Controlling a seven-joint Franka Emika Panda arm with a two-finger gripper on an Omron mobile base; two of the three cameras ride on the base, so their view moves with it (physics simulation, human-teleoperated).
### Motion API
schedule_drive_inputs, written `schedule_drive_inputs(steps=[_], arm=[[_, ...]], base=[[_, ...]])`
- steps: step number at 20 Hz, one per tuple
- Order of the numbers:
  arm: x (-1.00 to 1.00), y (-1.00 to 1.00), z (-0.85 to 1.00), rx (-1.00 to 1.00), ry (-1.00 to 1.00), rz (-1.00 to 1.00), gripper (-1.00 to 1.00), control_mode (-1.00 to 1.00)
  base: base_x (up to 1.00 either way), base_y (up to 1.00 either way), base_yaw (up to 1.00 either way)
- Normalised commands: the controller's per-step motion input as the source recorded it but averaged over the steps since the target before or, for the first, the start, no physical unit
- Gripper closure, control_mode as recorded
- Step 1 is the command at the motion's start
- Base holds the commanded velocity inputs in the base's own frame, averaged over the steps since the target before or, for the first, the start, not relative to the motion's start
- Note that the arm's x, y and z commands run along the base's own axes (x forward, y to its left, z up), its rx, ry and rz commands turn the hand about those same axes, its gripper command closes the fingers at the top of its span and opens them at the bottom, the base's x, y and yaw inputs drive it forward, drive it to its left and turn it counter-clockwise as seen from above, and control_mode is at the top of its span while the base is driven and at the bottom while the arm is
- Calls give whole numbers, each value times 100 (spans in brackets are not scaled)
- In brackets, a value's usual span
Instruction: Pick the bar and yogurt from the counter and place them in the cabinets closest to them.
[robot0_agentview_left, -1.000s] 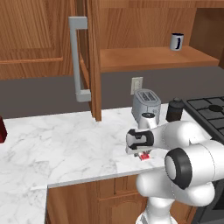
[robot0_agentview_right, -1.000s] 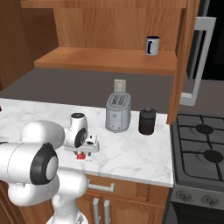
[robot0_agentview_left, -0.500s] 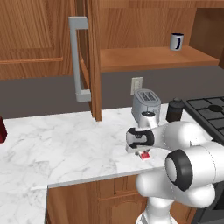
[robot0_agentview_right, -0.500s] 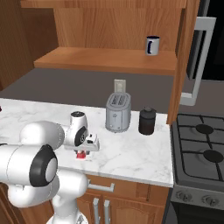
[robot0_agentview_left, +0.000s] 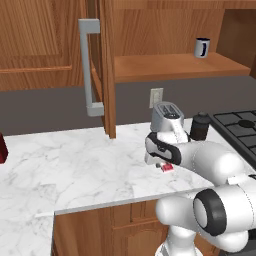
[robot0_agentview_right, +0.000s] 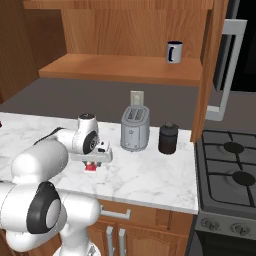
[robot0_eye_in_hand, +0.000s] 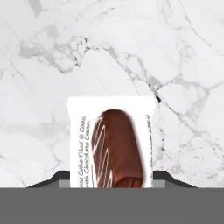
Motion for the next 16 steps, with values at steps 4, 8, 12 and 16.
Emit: schedule_drive_inputs(steps=[4, 8, 12, 16], arm=[[0, 0, 64, -4, 7, 0, 100, -100], [-8, 0, 59, -6, 7, 0, 100, -100], [-22, 0, 58, -6, 3, 0, 100, -100], [-31, 0, 57, -4, 0, 0, 100, -100]], base=[[0, 0, 0], [0, 0, 0], [0, 0, 0], [0, 0, 0]])
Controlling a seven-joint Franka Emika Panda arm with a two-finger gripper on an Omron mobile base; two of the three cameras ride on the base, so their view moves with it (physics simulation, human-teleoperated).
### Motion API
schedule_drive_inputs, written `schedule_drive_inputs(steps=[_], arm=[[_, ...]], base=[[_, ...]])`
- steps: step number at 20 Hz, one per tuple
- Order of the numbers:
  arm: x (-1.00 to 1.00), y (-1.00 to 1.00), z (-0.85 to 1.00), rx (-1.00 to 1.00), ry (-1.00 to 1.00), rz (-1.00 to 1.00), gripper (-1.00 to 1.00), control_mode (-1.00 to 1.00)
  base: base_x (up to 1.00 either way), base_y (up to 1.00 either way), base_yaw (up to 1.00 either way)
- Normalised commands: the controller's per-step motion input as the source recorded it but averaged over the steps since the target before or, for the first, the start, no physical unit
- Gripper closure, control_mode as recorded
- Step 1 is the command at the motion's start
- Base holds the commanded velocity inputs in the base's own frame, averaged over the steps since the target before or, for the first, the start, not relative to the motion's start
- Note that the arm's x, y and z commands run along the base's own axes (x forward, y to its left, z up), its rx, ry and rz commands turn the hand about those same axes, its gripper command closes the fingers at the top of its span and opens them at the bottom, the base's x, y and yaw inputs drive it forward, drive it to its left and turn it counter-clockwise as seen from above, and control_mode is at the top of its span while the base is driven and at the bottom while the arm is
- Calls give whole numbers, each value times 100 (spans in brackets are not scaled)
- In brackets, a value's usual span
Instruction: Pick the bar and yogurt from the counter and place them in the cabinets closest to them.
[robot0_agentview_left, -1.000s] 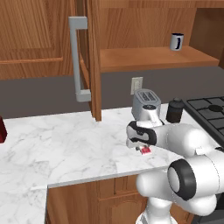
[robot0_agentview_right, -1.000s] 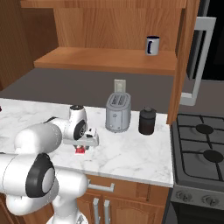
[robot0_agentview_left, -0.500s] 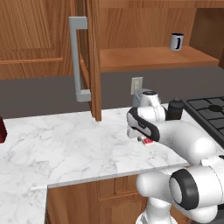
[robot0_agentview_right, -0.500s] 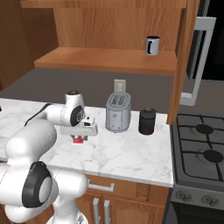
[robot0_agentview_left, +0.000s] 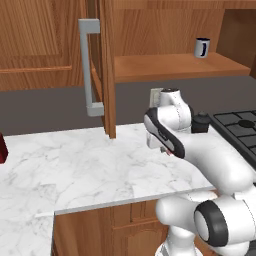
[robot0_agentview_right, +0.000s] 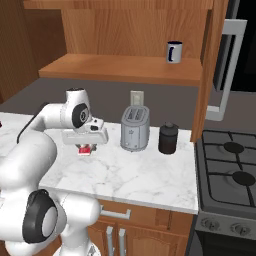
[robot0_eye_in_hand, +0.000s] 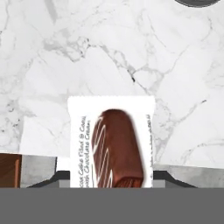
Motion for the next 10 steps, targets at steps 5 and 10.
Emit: schedule_drive_inputs(steps=[5, 10], arm=[[-38, -1, 56, -4, 0, 0, 100, -100], [-41, -5, 65, 0, -3, 0, 100, -100]], base=[[0, 0, 0], [0, 0, 0]])
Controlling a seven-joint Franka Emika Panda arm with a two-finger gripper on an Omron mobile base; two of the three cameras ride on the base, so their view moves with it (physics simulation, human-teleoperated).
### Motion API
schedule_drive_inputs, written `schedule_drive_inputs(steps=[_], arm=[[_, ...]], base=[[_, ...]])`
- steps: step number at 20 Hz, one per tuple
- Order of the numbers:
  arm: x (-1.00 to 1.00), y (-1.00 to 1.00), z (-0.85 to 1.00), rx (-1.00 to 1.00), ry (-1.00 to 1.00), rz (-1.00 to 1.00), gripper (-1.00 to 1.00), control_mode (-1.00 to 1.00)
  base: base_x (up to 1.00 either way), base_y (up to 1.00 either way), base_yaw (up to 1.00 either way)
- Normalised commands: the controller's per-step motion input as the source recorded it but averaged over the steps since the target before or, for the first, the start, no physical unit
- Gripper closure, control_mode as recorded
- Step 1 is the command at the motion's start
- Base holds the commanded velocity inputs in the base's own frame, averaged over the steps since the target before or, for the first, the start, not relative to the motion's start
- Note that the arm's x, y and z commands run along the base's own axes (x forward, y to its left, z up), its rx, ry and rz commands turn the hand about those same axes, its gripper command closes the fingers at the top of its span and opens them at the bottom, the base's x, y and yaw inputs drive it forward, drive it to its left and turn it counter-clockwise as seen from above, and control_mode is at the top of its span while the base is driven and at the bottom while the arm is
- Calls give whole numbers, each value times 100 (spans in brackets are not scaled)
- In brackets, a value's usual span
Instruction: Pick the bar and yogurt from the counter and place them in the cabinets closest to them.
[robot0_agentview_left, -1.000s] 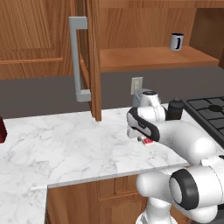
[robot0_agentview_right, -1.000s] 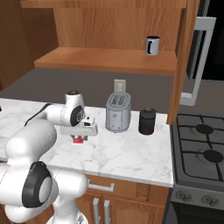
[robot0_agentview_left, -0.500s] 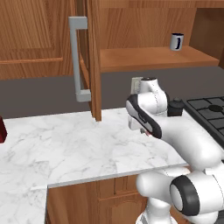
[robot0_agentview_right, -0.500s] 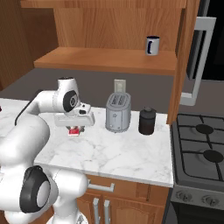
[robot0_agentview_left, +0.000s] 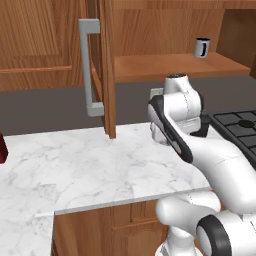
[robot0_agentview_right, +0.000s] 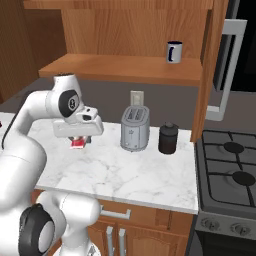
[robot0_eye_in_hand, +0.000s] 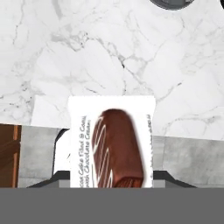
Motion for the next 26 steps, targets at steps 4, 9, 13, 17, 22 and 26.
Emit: schedule_drive_inputs(steps=[4, 9, 13, 17, 22, 26], arm=[[-37, -7, 67, 0, -3, 0, 100, -100], [-32, -3, 61, 0, -4, 0, 100, -100], [-23, -2, 63, 0, -6, 0, 100, -100], [-6, 0, 62, 0, -5, 0, 100, -100], [-4, 0, 50, 1, -7, 0, 100, -100], [-1, 0, 8, 0, -9, 0, 100, -100]], base=[[0, 0, 0], [0, 0, 0], [0, 0, 0], [0, 0, 0], [0, 0, 0], [0, 0, 0]])
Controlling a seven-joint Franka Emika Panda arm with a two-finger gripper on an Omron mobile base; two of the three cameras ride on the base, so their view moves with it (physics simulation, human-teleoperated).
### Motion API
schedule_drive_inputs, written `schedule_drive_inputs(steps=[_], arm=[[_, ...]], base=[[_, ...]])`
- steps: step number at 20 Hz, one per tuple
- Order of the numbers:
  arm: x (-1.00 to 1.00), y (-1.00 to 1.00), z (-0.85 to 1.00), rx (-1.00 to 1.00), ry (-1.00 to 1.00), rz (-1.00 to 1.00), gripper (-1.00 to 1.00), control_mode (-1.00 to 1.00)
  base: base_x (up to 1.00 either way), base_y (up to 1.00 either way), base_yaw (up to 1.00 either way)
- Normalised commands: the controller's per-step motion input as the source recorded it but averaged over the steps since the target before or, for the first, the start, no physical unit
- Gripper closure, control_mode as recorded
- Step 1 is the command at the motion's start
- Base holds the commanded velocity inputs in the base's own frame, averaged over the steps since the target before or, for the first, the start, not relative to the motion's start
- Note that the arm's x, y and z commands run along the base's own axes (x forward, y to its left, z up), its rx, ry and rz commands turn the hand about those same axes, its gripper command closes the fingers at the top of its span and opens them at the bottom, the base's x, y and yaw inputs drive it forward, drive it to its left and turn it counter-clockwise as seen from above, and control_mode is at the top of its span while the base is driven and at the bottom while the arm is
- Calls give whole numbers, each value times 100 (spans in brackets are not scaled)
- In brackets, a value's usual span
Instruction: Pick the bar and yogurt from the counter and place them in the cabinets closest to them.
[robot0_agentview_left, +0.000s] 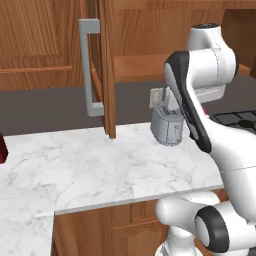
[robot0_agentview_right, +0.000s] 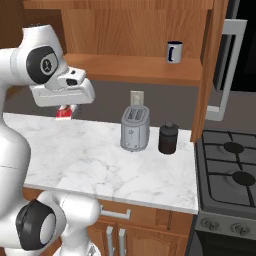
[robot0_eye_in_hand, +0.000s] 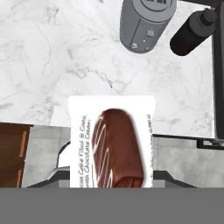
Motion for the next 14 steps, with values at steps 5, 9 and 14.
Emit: schedule_drive_inputs(steps=[5, 9, 14], arm=[[0, 0, 35, 5, -19, 0, 100, -100], [0, 0, 45, 6, -23, 0, 100, -100], [11, 0, 37, 5, -17, 0, 100, -100]], base=[[0, 0, 0], [0, 0, 0], [0, 0, 0]])
